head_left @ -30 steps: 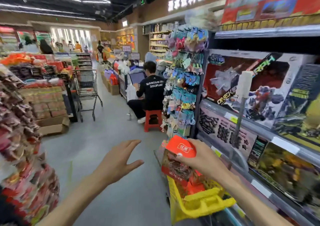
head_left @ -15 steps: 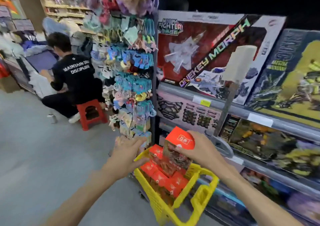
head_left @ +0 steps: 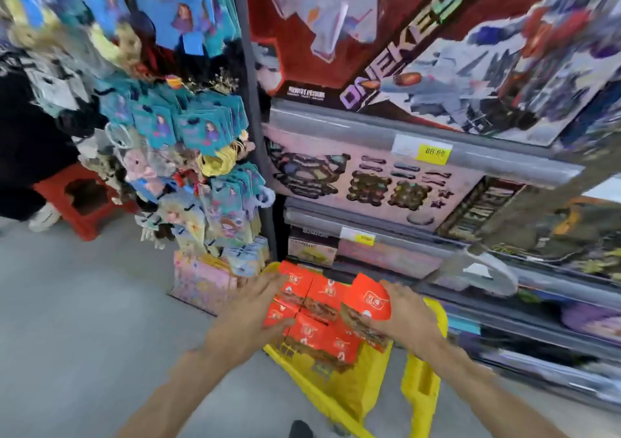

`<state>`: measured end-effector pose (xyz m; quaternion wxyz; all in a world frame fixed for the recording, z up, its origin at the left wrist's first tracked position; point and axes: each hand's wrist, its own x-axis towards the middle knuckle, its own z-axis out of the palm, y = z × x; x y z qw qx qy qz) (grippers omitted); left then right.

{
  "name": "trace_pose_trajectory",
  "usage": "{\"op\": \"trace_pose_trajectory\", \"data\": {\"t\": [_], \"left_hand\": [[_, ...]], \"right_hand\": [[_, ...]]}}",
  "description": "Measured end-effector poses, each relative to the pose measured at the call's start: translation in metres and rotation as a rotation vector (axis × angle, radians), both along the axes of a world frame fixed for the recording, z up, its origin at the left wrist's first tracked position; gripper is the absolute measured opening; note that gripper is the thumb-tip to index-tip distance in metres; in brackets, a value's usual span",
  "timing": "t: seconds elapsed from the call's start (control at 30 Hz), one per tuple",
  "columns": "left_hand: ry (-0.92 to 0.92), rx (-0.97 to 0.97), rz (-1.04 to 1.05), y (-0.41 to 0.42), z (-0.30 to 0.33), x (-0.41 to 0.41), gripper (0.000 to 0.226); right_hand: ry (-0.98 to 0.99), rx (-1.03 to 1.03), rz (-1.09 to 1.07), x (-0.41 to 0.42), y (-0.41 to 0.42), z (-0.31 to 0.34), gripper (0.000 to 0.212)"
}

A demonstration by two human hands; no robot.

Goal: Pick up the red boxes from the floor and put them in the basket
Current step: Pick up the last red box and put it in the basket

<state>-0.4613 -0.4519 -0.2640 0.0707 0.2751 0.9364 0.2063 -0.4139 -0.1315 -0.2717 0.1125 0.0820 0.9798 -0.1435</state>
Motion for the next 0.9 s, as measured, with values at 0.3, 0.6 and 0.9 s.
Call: {"op": "trace_pose_trajectory", "data": {"t": [0.3,0.6,0.9], "left_hand": [[-0.187,0.134,-0.024,0.006,-0.125,-0.058,0.072],[-0.353,0.202,-0.028,0.013,-0.202,-0.045,0.069],[-0.437,0.196,-0.015,0.015,-0.230,-0.053,0.069]], "right_hand": [[0.016,0.020,-0.040,-0.050,0.010,-0.107,0.111],[0.032,0.016,0.075,-0.065,0.026,-0.177,0.106],[-0.062,-0.043,0.121,-0.065,0.040,-0.215,0.092]]}}
